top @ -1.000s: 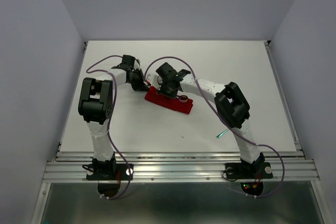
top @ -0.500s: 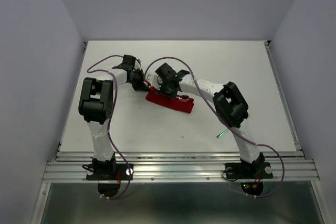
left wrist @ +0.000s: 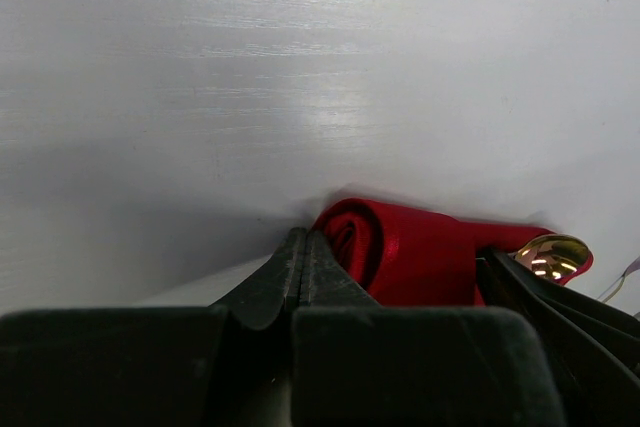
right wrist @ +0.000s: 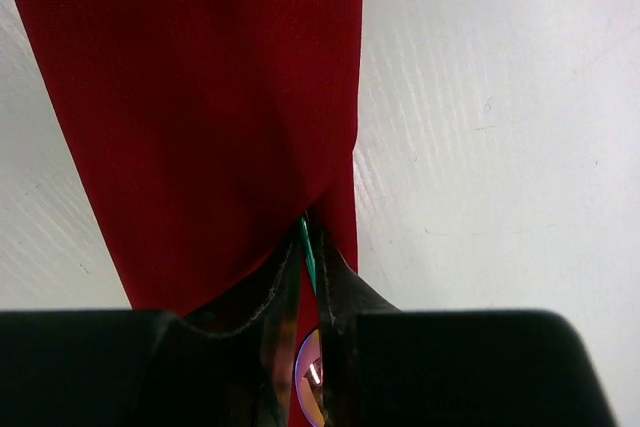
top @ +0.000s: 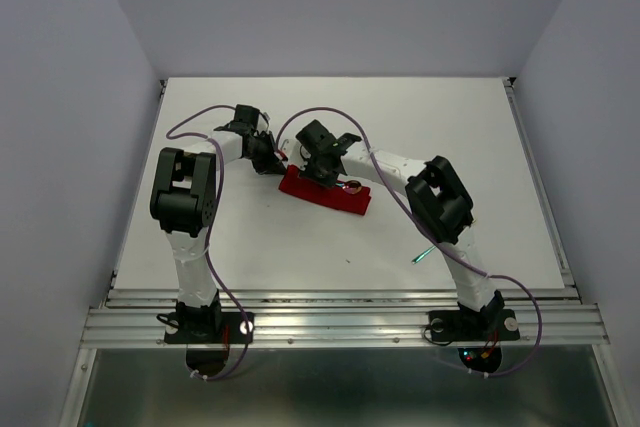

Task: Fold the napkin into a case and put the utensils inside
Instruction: Pick up the spoon from the folded napkin.

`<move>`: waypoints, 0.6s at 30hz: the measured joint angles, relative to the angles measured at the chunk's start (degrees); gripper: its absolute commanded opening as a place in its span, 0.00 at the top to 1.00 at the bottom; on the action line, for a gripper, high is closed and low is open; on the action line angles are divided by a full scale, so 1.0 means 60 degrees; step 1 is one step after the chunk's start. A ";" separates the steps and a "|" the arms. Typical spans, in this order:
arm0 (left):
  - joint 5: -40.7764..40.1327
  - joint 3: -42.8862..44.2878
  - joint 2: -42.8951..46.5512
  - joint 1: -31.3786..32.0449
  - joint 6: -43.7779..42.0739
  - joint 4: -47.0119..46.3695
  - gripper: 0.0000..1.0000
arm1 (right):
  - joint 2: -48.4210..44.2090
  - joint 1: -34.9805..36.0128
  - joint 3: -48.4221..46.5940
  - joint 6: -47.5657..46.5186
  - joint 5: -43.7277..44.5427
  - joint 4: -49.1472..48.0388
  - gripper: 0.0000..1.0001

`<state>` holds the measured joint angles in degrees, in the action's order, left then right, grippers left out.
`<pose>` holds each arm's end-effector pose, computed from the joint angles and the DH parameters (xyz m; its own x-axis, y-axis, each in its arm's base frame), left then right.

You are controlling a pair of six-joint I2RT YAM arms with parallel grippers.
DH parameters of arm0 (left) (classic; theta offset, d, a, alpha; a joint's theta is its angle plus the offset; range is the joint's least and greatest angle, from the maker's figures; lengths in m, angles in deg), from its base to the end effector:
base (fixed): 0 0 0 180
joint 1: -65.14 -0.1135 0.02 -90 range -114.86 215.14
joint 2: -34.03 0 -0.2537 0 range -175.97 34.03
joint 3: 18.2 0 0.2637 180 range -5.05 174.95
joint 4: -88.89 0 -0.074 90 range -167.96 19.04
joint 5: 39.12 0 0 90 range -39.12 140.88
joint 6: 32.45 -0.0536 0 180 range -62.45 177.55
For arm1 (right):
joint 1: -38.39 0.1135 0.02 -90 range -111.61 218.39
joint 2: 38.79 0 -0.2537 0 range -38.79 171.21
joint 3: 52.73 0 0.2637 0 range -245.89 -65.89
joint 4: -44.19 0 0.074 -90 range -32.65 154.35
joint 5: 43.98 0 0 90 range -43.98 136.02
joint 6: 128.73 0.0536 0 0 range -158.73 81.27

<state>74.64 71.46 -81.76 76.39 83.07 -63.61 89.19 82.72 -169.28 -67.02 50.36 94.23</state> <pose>0.4274 -0.1070 0.1267 -0.8906 -0.2249 -0.3954 0.0324 0.8357 -0.5482 0.3573 0.3433 0.1492 -0.2354 -0.8906 -0.3891 -0.8886 0.3594 -0.2849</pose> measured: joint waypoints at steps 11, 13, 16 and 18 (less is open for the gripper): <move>0.0000 0.0000 0.0000 0.0011 0.0000 0.0000 0.96 | 0.0000 0.0000 0.0000 0.0390 0.0142 0.0004 0.88; 0.0000 0.0000 0.0000 0.0022 0.0000 0.0000 0.96 | 0.0000 0.0000 0.0000 0.0419 0.0178 0.0004 0.70; -0.0004 0.0000 0.0000 0.0047 0.0000 0.0000 0.96 | 0.0000 0.0000 0.0000 0.0481 0.0321 0.0011 0.57; 0.0000 0.0000 0.0000 0.0058 0.0000 0.0000 0.96 | 0.0000 0.0000 0.0000 0.0517 0.0477 0.0011 0.53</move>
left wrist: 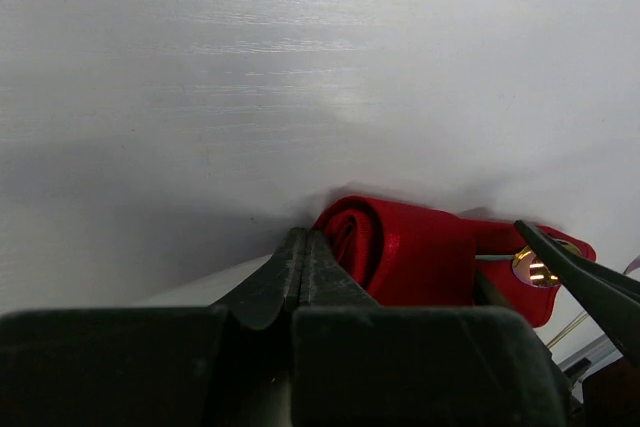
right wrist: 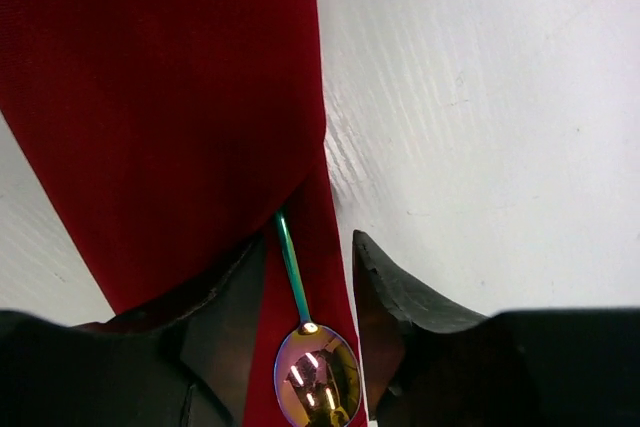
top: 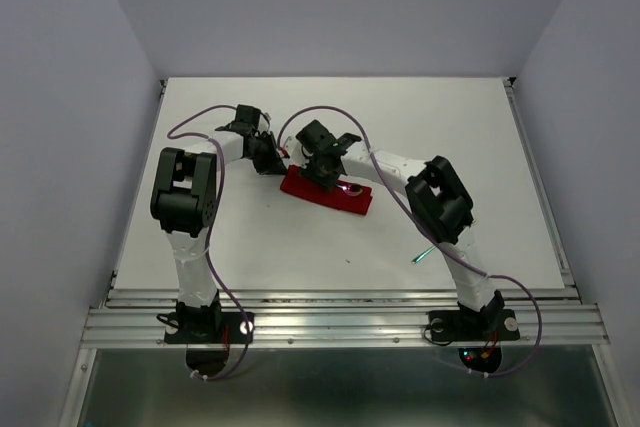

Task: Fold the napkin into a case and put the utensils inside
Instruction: Pick up the spoon from the folded napkin.

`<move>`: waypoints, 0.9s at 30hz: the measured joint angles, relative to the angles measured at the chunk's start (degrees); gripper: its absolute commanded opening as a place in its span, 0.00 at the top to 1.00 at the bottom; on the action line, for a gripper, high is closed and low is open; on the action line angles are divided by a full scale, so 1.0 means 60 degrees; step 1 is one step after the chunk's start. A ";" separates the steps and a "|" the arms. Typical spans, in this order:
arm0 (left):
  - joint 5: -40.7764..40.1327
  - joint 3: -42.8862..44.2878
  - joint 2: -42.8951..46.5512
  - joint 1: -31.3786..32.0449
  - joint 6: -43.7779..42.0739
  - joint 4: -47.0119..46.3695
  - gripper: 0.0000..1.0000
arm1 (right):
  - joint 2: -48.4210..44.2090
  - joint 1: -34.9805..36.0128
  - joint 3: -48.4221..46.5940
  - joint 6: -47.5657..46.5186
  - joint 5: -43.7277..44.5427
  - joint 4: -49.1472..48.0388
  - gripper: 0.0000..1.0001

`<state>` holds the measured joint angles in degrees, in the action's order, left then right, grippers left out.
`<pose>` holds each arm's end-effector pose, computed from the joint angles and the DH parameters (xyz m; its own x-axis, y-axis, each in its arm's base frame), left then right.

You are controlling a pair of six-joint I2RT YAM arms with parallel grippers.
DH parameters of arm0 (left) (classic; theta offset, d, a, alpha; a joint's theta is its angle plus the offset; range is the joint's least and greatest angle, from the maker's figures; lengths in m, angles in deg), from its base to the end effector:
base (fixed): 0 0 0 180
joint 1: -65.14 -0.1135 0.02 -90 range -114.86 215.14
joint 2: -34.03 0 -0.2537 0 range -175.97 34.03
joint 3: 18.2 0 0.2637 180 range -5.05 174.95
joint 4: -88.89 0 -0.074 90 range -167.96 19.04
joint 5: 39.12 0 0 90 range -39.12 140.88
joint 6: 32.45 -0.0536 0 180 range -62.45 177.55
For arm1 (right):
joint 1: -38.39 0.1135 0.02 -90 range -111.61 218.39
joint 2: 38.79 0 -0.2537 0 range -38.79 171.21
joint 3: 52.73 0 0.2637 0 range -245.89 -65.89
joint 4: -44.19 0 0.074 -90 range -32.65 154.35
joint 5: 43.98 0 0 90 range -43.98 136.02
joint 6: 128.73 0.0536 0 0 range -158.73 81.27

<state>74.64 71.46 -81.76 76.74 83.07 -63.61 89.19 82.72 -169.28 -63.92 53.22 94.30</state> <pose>0.4268 -0.1096 0.1267 -0.8919 -0.2194 -0.3954 0.0375 0.8355 -0.5482 0.3589 0.3412 0.1494 -0.2922 -0.8757 -0.3843 -0.8564 0.4185 -0.3025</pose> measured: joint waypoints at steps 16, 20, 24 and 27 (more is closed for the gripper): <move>0.0011 0.0000 0.0000 0.0004 -0.0029 0.0000 0.96 | -0.1825 0.0000 0.1217 0.0470 0.1432 -0.0160 0.46; 0.0018 0.0000 0.0000 0.0004 -0.0025 0.0000 0.96 | -0.3184 -0.0109 0.2342 0.1031 0.1876 -0.0302 0.40; -0.0036 -0.0011 0.0018 0.0011 0.0011 -0.0004 0.96 | -0.4911 -0.0561 0.4011 0.2692 0.2725 -0.0532 0.35; -0.0193 -0.0153 0.0146 0.0036 0.0058 -0.0044 0.96 | -0.6408 -0.1275 0.5417 0.4062 0.3118 -0.0710 0.23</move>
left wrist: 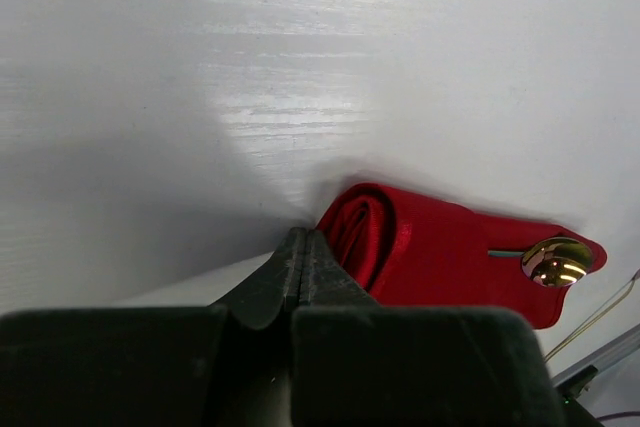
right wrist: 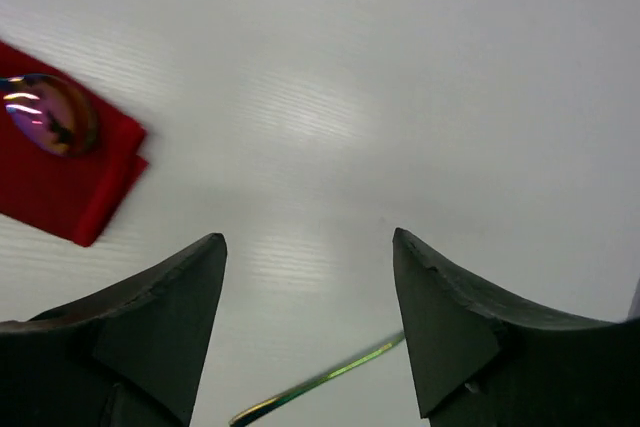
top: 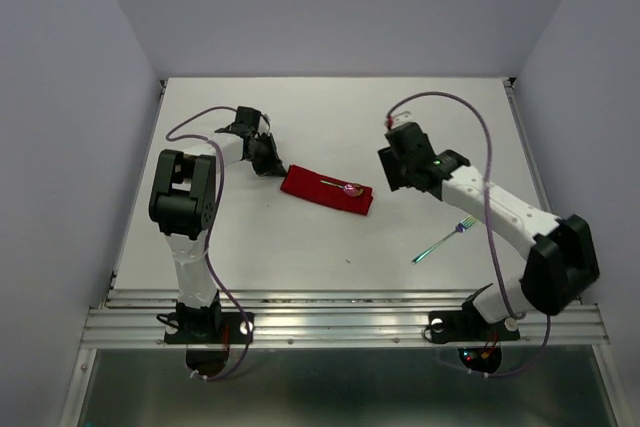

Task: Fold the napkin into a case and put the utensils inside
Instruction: Pick up the spoon from the folded napkin, then pick up the fork from the corner of the board.

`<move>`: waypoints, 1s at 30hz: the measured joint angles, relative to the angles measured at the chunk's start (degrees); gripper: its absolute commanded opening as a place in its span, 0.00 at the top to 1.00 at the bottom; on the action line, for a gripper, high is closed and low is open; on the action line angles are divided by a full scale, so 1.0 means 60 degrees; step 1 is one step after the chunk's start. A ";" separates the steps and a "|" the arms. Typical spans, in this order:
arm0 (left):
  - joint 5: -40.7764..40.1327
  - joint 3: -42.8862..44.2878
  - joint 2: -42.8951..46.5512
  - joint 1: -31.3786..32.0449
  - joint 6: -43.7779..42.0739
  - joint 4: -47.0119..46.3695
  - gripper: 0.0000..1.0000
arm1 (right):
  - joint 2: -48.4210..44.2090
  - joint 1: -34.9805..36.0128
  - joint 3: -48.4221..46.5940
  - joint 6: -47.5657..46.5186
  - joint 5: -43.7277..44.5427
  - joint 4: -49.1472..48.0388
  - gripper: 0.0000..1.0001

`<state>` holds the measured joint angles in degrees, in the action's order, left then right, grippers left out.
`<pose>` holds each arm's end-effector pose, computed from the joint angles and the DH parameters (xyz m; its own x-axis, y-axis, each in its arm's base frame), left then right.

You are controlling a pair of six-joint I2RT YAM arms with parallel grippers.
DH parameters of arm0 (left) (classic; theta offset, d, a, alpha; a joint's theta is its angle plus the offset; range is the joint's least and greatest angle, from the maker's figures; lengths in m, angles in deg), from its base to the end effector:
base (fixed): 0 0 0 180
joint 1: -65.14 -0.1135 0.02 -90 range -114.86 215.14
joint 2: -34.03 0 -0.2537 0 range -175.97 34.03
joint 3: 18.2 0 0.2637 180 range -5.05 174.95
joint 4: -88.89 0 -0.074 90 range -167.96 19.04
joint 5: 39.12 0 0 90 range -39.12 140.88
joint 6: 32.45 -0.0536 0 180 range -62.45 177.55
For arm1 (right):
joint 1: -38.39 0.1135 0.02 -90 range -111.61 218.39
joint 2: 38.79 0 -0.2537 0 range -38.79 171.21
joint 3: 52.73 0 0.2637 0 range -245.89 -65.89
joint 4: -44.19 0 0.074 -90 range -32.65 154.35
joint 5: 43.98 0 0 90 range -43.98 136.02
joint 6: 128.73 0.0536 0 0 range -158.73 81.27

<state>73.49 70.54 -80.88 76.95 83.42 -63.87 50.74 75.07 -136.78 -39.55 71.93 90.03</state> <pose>0.4237 -0.1096 0.1282 -0.8875 -0.2259 -0.4017 0.0289 0.8425 -0.5378 0.3001 0.1943 0.2466 -0.6214 -0.4789 -0.6200 -0.3272 0.8777 -0.3500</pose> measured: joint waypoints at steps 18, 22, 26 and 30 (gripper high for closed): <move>-0.0390 -0.0503 0.1472 0.0015 -0.0062 0.0284 0.96 | -0.5544 -0.1322 0.5209 0.9570 -0.1625 0.1869 0.00; -0.0386 -0.0528 0.1610 0.0015 -0.0142 0.0346 0.96 | -0.5923 -0.1322 0.6783 1.1020 -0.2262 0.1574 0.00; -0.0386 -0.0586 0.1610 0.0015 -0.0233 0.0386 0.96 | -0.5960 -0.1322 0.7471 1.1810 -0.2550 0.0882 0.00; -0.0386 -0.0667 0.1614 0.0015 -0.0244 0.0495 0.96 | -0.5122 -0.1322 0.7267 1.1817 -0.2630 -0.0073 0.00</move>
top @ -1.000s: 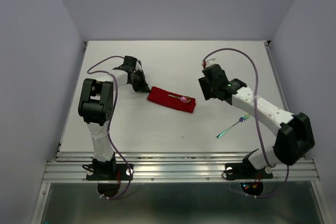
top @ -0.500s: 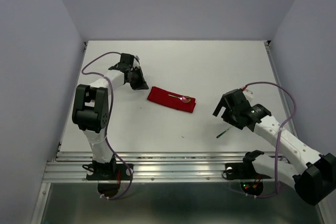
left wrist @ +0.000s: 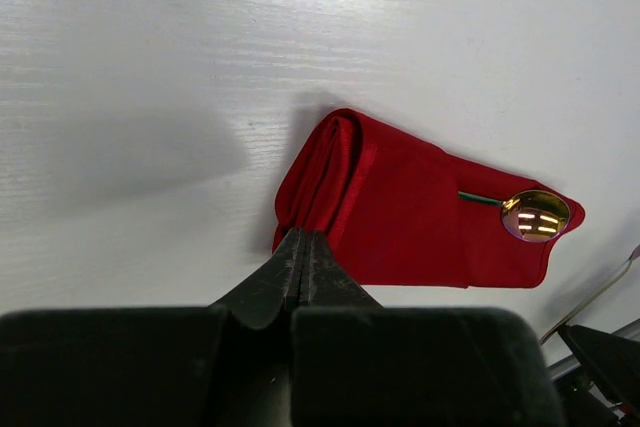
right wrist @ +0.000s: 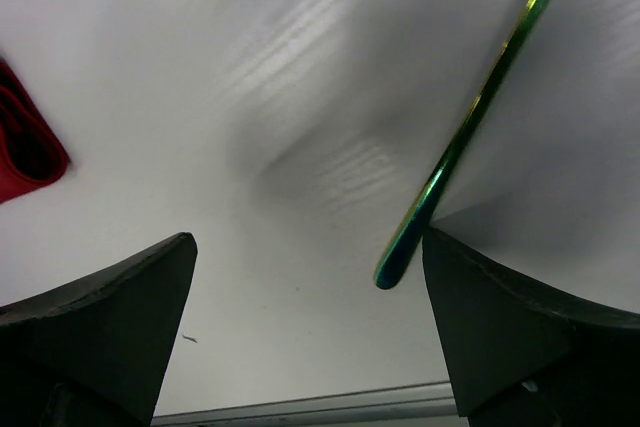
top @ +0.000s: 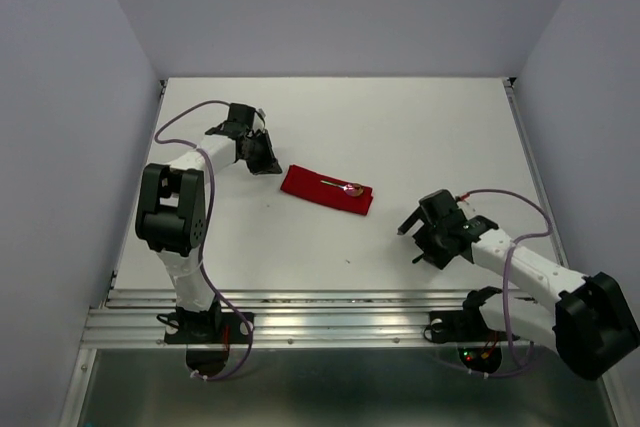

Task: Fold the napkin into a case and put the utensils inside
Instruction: Pick up the fork from the corner of the board.

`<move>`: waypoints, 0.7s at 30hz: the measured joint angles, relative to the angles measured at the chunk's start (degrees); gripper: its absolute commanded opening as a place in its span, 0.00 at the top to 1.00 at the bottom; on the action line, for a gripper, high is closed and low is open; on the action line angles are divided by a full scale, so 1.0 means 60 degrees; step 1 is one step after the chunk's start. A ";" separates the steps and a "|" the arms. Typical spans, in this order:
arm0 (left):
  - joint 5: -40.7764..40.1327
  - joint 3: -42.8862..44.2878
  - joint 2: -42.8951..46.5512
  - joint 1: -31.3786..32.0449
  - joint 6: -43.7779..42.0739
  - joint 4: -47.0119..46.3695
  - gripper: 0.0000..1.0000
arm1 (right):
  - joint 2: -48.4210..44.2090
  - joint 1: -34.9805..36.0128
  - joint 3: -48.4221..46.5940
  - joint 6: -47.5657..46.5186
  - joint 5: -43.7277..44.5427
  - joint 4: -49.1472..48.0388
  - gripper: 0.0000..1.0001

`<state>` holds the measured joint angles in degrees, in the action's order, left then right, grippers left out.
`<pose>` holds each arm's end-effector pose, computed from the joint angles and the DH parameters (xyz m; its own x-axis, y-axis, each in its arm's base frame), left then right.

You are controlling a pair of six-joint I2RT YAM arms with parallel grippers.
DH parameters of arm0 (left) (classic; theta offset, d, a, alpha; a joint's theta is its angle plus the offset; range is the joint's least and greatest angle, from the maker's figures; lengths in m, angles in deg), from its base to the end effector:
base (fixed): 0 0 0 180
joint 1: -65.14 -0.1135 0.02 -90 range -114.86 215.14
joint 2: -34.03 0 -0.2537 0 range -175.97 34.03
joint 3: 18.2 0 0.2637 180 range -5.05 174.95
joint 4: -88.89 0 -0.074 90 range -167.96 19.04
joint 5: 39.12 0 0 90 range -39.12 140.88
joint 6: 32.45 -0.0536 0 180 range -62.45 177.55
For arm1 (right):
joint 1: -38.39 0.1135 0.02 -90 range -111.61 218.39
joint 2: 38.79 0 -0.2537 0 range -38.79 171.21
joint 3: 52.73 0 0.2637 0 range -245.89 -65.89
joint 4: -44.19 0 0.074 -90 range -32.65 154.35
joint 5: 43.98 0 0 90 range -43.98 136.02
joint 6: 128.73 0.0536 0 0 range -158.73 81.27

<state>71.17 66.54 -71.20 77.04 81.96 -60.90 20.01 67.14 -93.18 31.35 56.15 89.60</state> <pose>0.3997 -0.1032 0.1698 -0.8583 -0.2153 -0.4659 0.0589 0.8605 -0.5061 0.1754 0.0855 0.1338 -0.6490 0.6996 -0.2990 0.6012 0.7124 0.3619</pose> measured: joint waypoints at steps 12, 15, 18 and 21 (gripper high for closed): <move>-0.0175 -0.0437 0.0608 0.0000 -0.0025 0.0259 0.96 | 0.4146 -0.0011 -0.2597 -0.1657 0.0761 -0.2379 0.00; -0.0233 -0.0444 0.0852 0.0000 -0.0029 0.0324 0.96 | 0.5191 -0.0324 -0.3548 -0.2484 0.0984 -0.2652 0.00; -0.0262 -0.0466 0.0976 0.0000 -0.0029 0.0331 0.96 | 0.6178 -0.1191 -0.4477 -0.3344 0.0736 -0.3042 0.00; -0.0299 -0.0568 0.1111 0.0000 -0.0029 0.0346 0.96 | 0.7111 -0.1956 -0.5457 -0.4302 0.0270 -0.3501 0.01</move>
<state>69.38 63.13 -64.53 77.04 81.78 -58.82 62.68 55.40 -125.92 5.54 57.77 68.59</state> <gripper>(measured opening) 0.048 0.996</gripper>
